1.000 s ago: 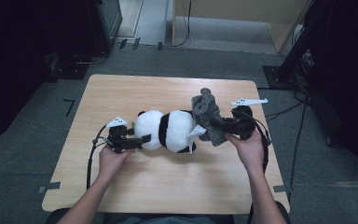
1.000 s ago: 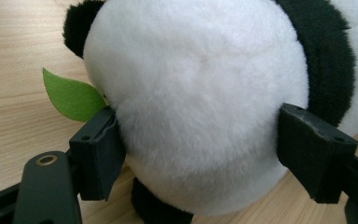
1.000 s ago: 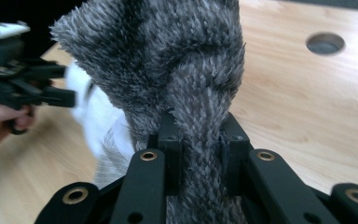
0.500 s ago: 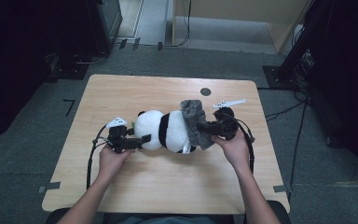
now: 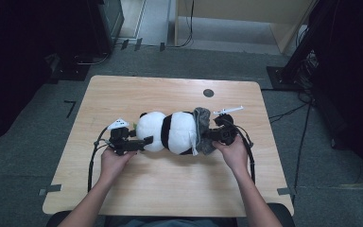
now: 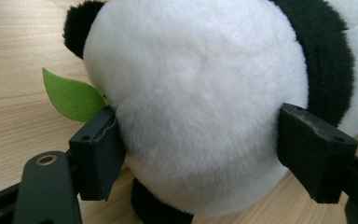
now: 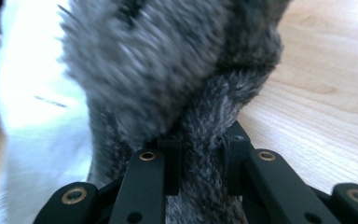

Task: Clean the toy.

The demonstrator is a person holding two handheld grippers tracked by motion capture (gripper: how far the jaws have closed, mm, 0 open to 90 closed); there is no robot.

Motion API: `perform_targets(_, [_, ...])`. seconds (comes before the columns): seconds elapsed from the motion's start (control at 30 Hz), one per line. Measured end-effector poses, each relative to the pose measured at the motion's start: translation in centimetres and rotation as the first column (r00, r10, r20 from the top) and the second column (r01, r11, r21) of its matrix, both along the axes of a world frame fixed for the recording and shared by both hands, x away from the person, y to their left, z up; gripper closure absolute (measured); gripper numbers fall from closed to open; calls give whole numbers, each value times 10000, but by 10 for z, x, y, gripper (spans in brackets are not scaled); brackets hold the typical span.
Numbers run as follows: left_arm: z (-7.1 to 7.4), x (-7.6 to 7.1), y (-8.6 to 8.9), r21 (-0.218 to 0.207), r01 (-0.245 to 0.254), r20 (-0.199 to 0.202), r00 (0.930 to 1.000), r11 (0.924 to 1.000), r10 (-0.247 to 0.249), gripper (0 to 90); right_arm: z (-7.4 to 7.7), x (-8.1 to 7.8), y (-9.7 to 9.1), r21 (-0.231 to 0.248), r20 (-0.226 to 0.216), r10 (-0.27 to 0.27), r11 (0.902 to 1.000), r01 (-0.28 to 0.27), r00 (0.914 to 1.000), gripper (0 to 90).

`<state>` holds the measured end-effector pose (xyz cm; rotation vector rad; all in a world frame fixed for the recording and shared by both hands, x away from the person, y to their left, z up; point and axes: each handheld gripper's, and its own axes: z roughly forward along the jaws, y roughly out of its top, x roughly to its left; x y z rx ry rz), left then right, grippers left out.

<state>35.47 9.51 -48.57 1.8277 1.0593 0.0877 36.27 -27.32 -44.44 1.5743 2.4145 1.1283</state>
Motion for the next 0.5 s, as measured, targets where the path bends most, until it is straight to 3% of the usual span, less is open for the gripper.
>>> perform_targets(0.5, [-1, 0, 1, -21, 45, 41, 10000, 10000, -45, 207, -33, 15, -5, -660, -637, -320, 9974, 278, 9975, 748])
